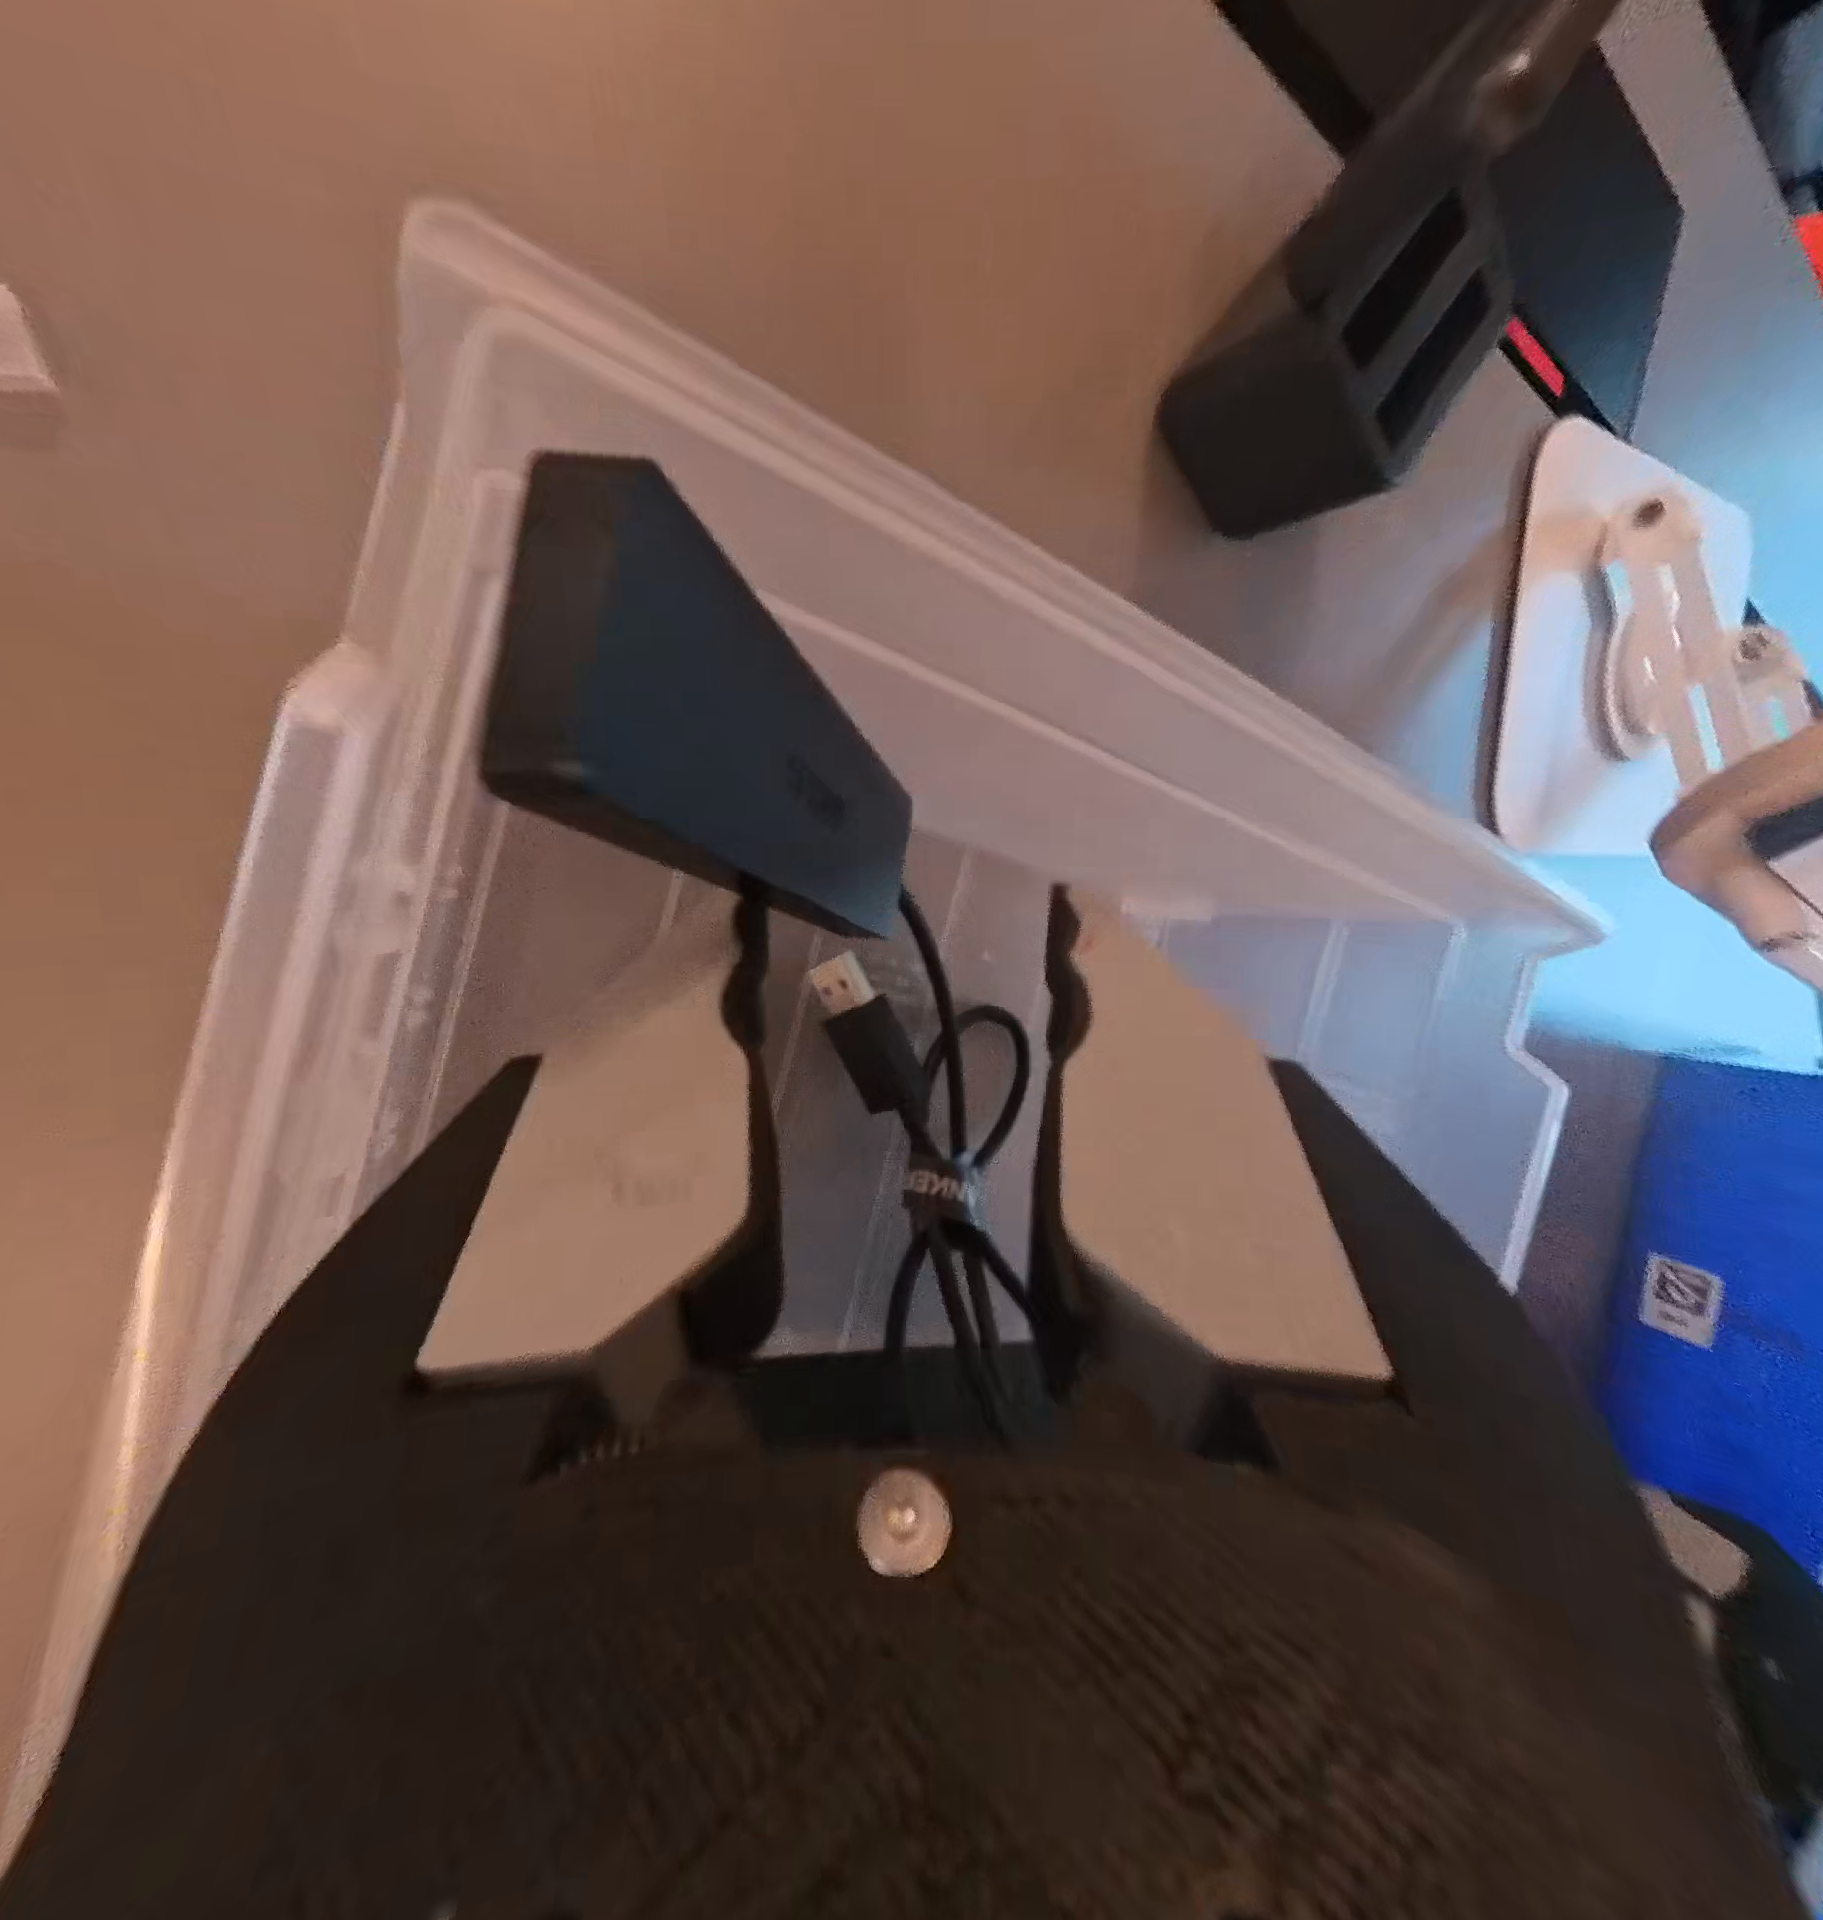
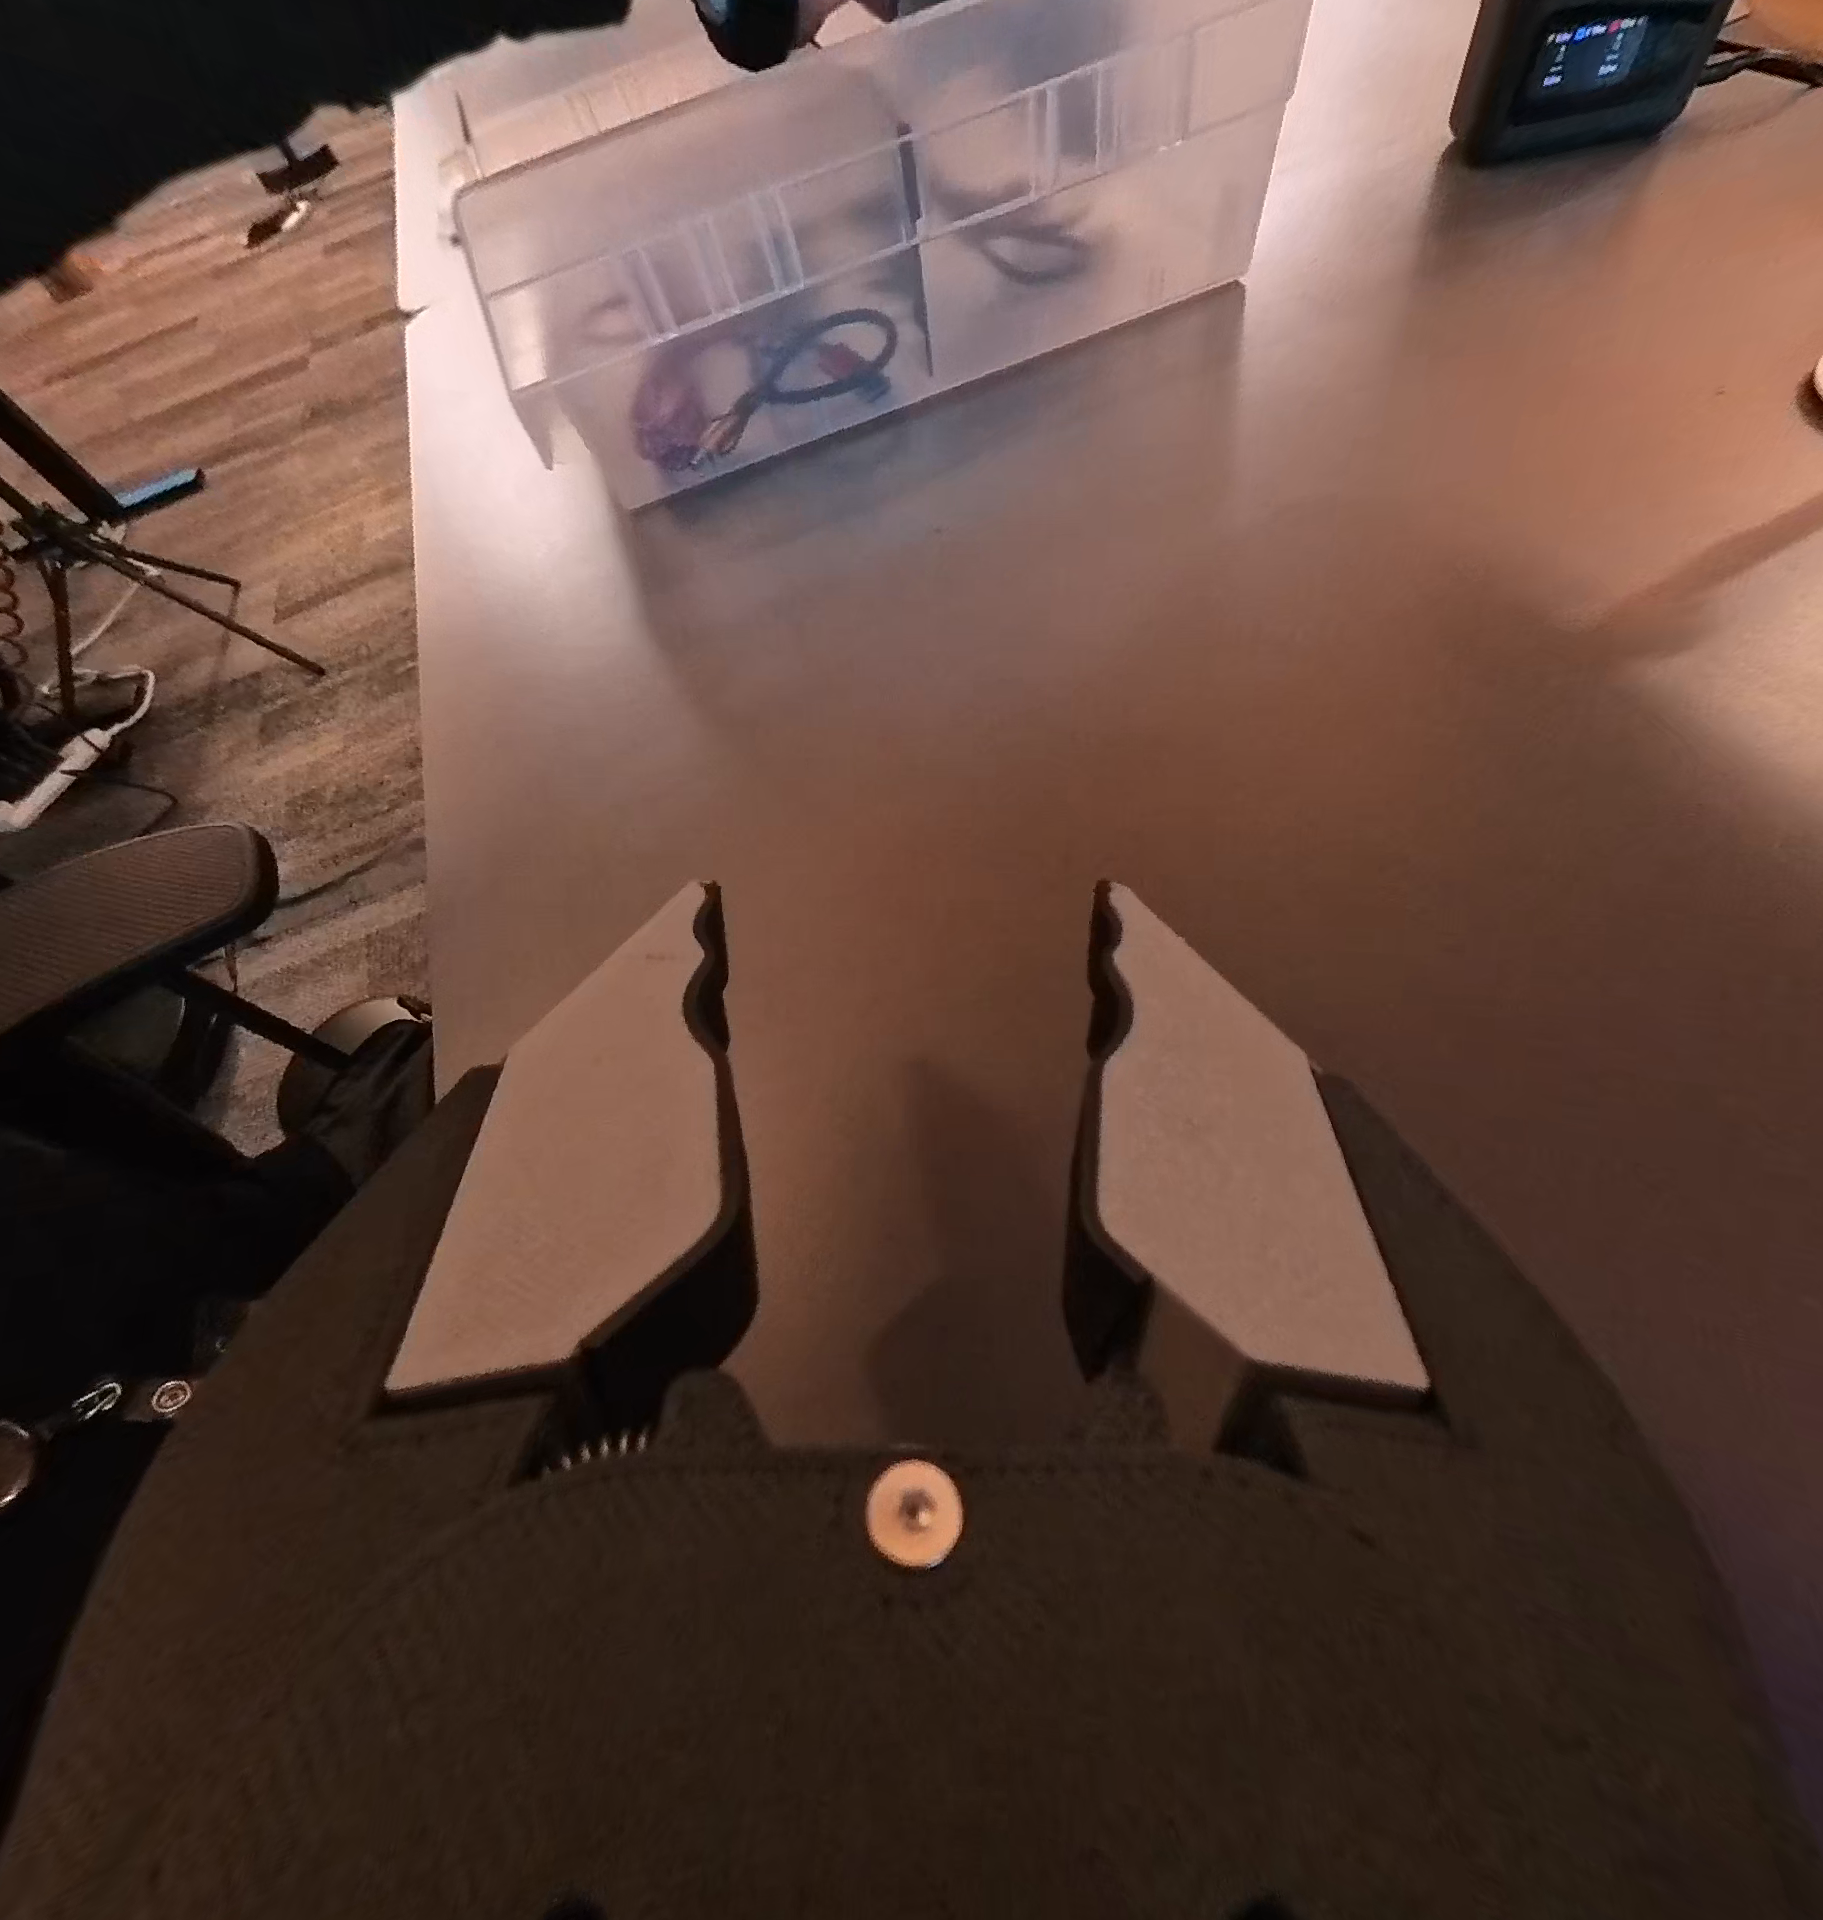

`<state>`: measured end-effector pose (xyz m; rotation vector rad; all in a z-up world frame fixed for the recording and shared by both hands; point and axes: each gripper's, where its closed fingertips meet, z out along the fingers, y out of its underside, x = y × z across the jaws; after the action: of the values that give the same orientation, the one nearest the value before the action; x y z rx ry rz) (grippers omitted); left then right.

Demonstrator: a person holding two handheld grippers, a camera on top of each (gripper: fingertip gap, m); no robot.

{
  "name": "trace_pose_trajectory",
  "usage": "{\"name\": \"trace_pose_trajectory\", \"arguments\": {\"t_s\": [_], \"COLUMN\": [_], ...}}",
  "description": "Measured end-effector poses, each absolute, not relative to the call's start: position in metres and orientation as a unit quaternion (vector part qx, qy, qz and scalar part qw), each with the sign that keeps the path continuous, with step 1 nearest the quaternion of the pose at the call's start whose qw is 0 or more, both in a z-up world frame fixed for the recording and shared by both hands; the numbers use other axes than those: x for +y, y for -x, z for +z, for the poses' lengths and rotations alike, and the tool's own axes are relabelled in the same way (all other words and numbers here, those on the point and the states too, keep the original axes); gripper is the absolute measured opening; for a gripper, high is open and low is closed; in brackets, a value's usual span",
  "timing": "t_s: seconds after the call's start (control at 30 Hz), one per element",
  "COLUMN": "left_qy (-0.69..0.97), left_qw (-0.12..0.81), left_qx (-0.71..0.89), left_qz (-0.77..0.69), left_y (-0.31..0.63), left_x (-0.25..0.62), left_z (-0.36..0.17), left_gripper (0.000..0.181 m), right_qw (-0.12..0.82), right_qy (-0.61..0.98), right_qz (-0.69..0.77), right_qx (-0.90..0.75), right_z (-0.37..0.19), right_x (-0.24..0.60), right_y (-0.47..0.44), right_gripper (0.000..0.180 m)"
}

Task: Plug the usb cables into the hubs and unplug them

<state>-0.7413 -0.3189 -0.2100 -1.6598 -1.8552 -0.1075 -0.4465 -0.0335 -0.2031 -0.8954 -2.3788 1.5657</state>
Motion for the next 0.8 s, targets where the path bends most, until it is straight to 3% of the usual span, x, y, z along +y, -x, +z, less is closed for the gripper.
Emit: {"name": "trace_pose_trajectory", "arguments": {"t_s": [0.07,0.43,0.6,0.8], "left_qy": [0.65,0.675,0.699,0.746], "left_qw": [0.314,0.4,0.453,0.554], "left_qx": [-0.69,-0.618,-0.532,-0.302], "left_qz": [-0.057,0.048,0.152,0.213], "left_y": [0.739,0.749,0.744,0.68], "left_x": [-0.317,-0.326,-0.303,-0.198], "left_z": [-0.21,-0.152,-0.062,0.072], "left_gripper": [0.008,0.008,0.008,0.008], "right_qw": [0.076,0.075,0.085,0.134], "right_qy": [0.299,0.299,0.292,0.272], "right_qz": [0.524,0.521,0.526,0.528], "right_qx": [-0.794,-0.796,-0.795,-0.793], "right_z": [-0.203,-0.204,-0.201,-0.195], "right_x": [-0.034,-0.034,-0.034,-0.033], "right_y": [0.446,0.446,0.445,0.445], "right_gripper": [0.067,0.064,0.064,0.062]}}
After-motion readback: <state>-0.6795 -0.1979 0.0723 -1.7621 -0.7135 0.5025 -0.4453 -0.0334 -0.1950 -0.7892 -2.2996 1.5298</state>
